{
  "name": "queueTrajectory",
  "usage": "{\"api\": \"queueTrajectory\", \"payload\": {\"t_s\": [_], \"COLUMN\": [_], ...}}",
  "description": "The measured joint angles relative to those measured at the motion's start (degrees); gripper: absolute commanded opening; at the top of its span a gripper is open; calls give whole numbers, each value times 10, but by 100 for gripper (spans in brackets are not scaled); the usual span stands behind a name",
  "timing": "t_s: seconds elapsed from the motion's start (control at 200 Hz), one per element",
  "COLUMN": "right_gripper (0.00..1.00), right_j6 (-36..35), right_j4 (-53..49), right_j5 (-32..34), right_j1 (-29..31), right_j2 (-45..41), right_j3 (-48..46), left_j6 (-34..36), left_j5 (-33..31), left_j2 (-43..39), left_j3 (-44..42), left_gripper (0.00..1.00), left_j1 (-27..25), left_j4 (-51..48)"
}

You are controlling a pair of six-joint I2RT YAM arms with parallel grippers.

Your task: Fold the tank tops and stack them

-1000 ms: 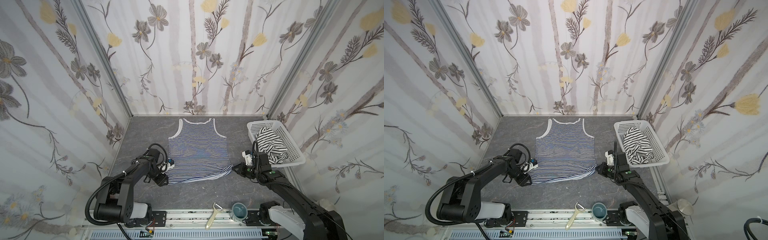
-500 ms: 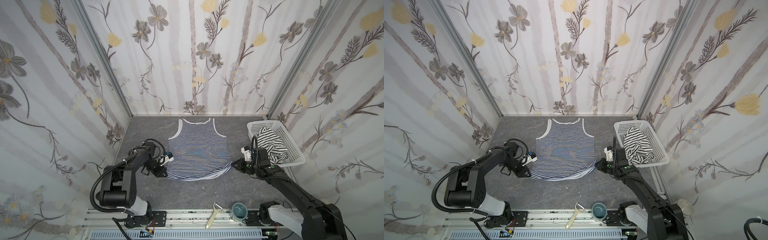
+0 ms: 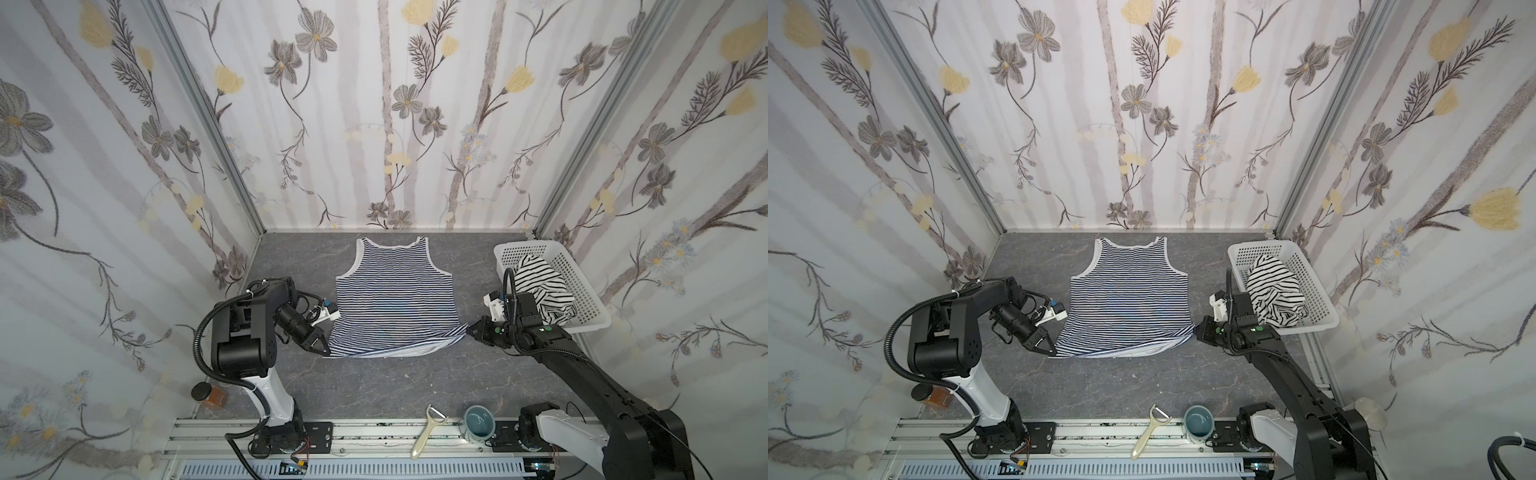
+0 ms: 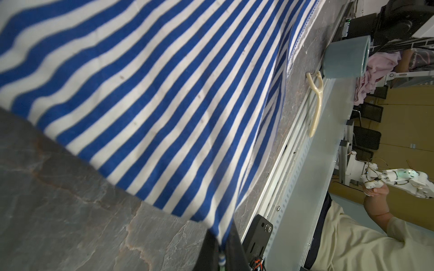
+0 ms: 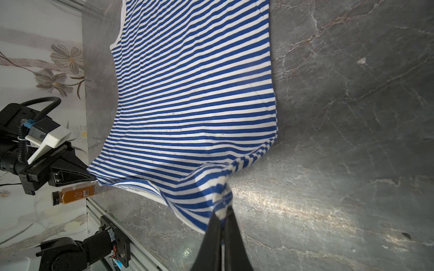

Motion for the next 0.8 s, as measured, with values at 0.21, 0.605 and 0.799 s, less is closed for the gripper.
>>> {"api": "queueTrajectory", "payload": {"t_s": [0.21, 0.605, 0.799], "right_gripper": [0, 2, 2], "right_j6": [-7, -19, -4], "right_j4": [-23, -46, -24], "right_j5": [3, 2, 2], "right_j1": [0, 7, 15], "right_j2": [-19, -33, -11], "right_j3": [4, -14, -30], "left_j6": [22, 31, -28], "left_j5": [1, -28, -45], "left_j2": [18, 42, 48], "left_j3": [3, -4, 16], "left_gripper": [6, 10, 16], "left_j1": [5, 4, -2], "left_j4": [-25, -34, 27]}}
